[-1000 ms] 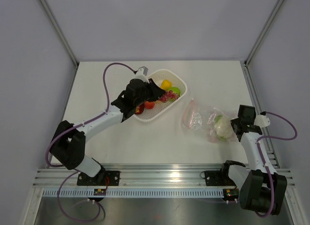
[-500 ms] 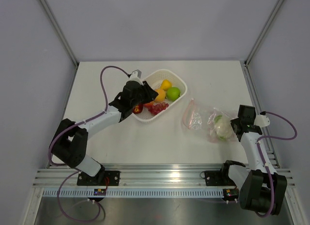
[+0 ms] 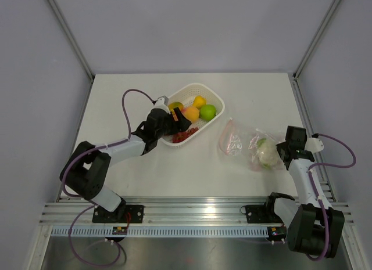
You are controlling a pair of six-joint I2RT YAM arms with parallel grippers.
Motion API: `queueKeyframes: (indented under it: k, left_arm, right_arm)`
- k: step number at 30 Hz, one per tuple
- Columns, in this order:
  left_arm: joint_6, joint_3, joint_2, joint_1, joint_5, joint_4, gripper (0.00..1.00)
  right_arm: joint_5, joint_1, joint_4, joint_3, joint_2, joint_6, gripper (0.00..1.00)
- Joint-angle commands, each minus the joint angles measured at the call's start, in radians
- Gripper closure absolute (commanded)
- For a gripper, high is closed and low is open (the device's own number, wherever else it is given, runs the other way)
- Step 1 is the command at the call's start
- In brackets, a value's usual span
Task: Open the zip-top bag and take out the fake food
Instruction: Place the fake fruit in the bin, then pick up the fake vegetable from the zipper food storage bag.
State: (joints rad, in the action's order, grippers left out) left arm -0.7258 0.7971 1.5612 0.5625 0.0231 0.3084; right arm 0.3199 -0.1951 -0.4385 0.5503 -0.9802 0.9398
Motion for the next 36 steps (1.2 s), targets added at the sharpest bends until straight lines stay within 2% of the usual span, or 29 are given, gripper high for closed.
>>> queueKeyframes:
  k: [1,2,4,10,15,18,19,20,26,29,30,32,33,36]
  left_arm:
    - [0.057,-0.009,-0.095,-0.006,-0.05,0.081,0.21]
    - [0.069,-0.016,-0.107,-0.006,-0.063,0.077,0.11]
    - [0.08,-0.039,-0.145,-0.006,-0.077,0.093,0.01]
    - [0.031,-0.143,-0.239,-0.007,-0.1,0.142,0.01]
    - [0.009,-0.22,-0.28,-0.007,-0.029,0.305,0.01]
    - [0.002,-0.225,-0.29,0.029,-0.002,0.301,0.08]
    - [0.006,-0.225,-0.293,0.046,-0.017,0.299,0.13]
    - [0.017,-0.225,-0.297,0.094,-0.02,0.296,0.14]
    - [0.092,-0.18,-0.273,0.33,-0.247,0.248,0.16]
    - [0.06,-0.162,-0.196,0.359,-0.244,0.253,0.2]
    - [0.049,-0.161,-0.166,0.361,-0.232,0.262,0.26]
    - [0.023,-0.167,-0.139,0.37,-0.209,0.294,0.32]
    - [0.023,-0.167,-0.129,0.375,-0.201,0.307,0.4]
    - [0.037,-0.142,-0.092,0.405,-0.236,0.296,0.44]
  right_arm:
    - [-0.013,0.002,0.011,0.016,0.005,-0.016,1.0]
    - [-0.015,0.002,0.011,0.016,0.005,-0.016,1.0]
    - [-0.018,0.002,0.012,0.014,0.005,-0.016,1.0]
    - [-0.019,0.002,0.011,0.014,0.006,-0.021,1.0]
    - [-0.031,0.002,0.024,0.01,0.018,-0.038,1.0]
    - [-0.048,0.003,0.043,0.004,0.025,-0.052,1.0]
    - [-0.051,0.002,0.043,0.003,0.028,-0.053,1.0]
    - [-0.053,0.002,0.047,0.003,0.029,-0.059,1.0]
    - [-0.067,0.002,0.052,0.003,0.028,-0.064,1.0]
    - [-0.076,0.002,0.049,0.007,0.031,-0.067,1.0]
    - [-0.076,0.003,0.05,0.007,0.032,-0.067,1.0]
    - [-0.076,0.002,0.05,0.005,0.04,-0.065,1.0]
    - [-0.077,0.002,0.053,0.002,0.041,-0.067,1.0]
    - [-0.084,0.003,0.057,0.0,0.044,-0.065,1.0]
